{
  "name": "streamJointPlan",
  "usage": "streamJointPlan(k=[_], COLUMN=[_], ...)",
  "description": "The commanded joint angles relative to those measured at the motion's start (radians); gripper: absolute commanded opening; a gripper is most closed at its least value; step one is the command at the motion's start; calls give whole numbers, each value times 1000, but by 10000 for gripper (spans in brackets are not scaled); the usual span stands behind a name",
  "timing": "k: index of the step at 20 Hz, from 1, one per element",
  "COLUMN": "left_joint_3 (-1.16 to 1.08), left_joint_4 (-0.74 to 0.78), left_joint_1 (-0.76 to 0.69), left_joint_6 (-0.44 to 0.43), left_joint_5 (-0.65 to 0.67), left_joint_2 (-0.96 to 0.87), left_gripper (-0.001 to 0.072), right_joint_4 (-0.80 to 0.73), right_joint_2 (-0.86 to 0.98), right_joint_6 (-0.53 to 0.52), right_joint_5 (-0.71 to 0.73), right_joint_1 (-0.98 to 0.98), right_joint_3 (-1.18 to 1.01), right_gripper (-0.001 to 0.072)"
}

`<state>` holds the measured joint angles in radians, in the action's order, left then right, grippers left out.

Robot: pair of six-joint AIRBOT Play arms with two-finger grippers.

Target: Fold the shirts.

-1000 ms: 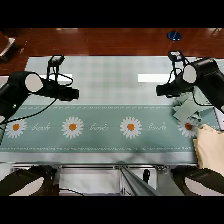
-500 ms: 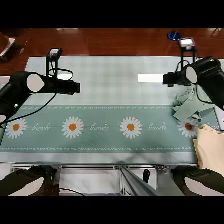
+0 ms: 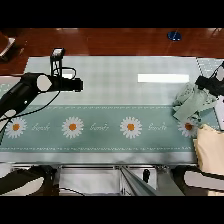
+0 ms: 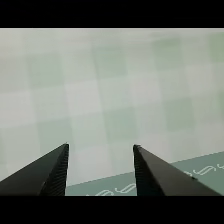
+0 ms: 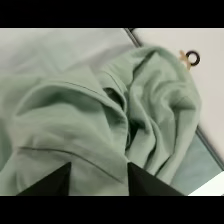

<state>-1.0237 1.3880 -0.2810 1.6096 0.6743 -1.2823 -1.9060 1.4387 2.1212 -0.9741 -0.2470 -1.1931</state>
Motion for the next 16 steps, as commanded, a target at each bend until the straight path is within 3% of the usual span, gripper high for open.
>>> streamJointPlan(k=[1,4,5,6,7,10,13,16], left_joint_3=[0,0,0,0,-6,-9,55,265], left_joint_4=[0,0,-1,-10,-9,31,3,-85], left_joint_1=[0,0,0,0,5,57,100,46], left_joint_6=[0,0,1,1,0,-27,-30,-18], left_joint_5=[-13,-11,-8,5,37,150,308,270], left_joint_2=[-22,-26,-24,-17,-2,98,271,472], left_gripper=[502,502,502,502,502,502,502,502], right_joint_4=[258,320,359,422,502,688,782,891], right_joint_2=[117,172,181,182,173,69,-125,-300], right_joint_6=[-173,-246,-298,-373,-457,-621,-673,-741], right_joint_5=[1,-10,-17,-21,-26,-4,45,39], right_joint_1=[-126,-117,-117,-117,-117,-117,-117,-116], right_joint_3=[0,0,0,0,0,0,-14,-81], right_gripper=[411,390,289,114,28,28,27,27])
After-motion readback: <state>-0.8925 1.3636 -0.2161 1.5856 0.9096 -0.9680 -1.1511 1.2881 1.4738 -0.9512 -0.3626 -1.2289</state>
